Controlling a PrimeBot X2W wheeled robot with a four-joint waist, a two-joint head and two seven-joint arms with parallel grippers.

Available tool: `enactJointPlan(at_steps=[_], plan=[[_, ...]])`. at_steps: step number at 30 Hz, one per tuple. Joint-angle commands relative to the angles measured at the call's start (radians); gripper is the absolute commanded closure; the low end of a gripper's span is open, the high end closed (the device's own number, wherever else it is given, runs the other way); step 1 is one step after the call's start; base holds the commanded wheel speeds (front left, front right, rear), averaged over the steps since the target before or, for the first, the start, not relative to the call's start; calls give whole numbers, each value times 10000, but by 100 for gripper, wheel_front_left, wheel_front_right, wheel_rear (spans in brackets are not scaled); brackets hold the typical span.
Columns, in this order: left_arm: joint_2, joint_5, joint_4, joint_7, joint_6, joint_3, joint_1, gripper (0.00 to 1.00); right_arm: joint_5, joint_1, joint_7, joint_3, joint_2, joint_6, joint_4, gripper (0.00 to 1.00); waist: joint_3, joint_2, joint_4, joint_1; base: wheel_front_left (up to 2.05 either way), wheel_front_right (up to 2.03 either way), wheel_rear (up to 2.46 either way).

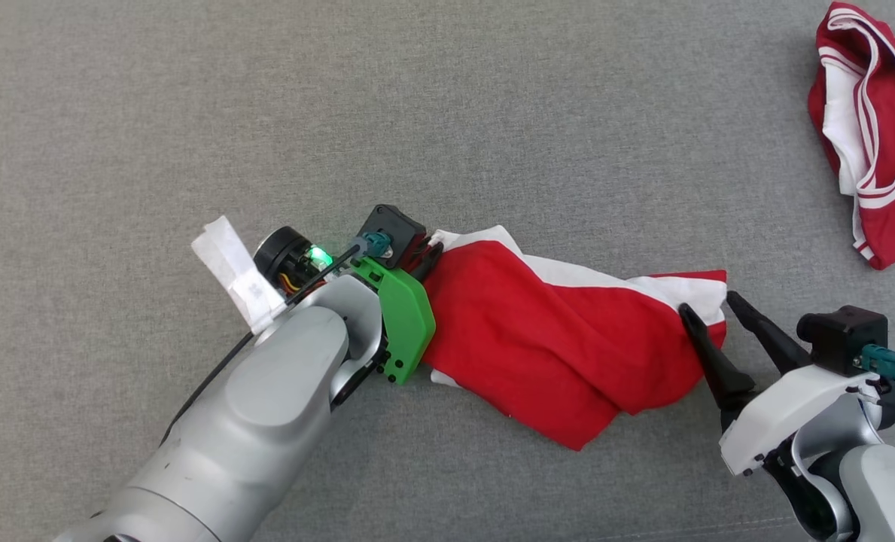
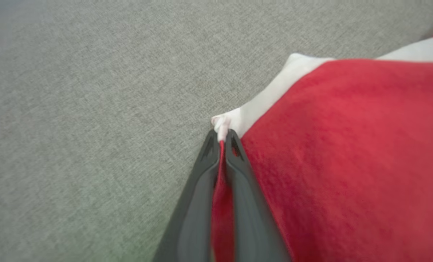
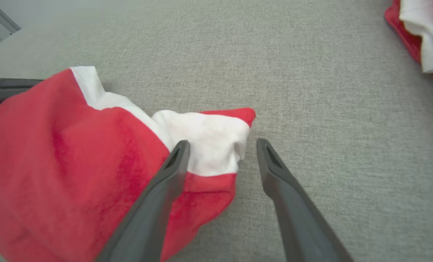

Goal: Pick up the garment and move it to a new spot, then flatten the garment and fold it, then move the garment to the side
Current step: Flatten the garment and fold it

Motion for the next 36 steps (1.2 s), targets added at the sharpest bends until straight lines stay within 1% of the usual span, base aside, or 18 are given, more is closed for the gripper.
enactJointPlan(at_steps=[1,5,8,12,16,21,25,27,29,30,33,36], plan=[[171,-85,200,-120,28,13,264,100,108,-135,55,42,-91,-5,51,100,-68,0,49,0,0,0,0],[238,-173,32,-1013,228,282,387,100,165,-274,-235,4,-218,-3,-14,100,-258,0,113,0,0,0,0],[433,-282,-455,-1920,593,656,562,100,69,-336,-598,-123,-342,-5,-340,100,-480,0,120,0,0,0,0],[995,-237,-1796,-2758,1336,1202,811,100,-152,-571,-930,-431,-548,-5,-1040,100,-841,0,163,0,0,0,0],[1816,35,-4174,-3049,2264,1874,1122,100,-476,-937,-917,-972,-752,-13,-1931,100,-1244,0,223,0,0,0,0],[2939,530,-7653,-2955,3490,2566,1597,100,-941,-1717,-382,-1787,-988,-16,-3190,100,-1660,0,257,0,0,0,0],[3559,852,-9821,-2439,4126,2897,1690,100,-1079,-2362,190,-2209,-1123,-22,-4004,100,-1838,0,300,0,0,0,0],[3746,896,-10512,-2170,4301,3015,1618,100,-967,-2639,453,-2292,-1125,-22,-4187,100,-1832,0,310,0,0,0,0],[3846,883,-10912,-1928,4397,3107,1498,100,-923,-2923,629,-2332,-1204,-22,-4292,100,-1754,0,311,0,0,0,0],[3849,824,-11009,-1861,4370,3138,1410,100,-807,-3050,704,-2297,-1173,-22,-4287,100,-1688,0,296,0,0,0,0],[3684,552,-10873,-1720,4126,3185,1037,100,-633,-3600,844,-2222,-1270,-20,-3985,100,-1378,0,283,0,0,0,0],[3413,135,-10029,-1713,3694,3223,474,100,-387,-4397,775,-2037,-1387,-19,-3462,100,-975,0,252,0,0,0,0]])
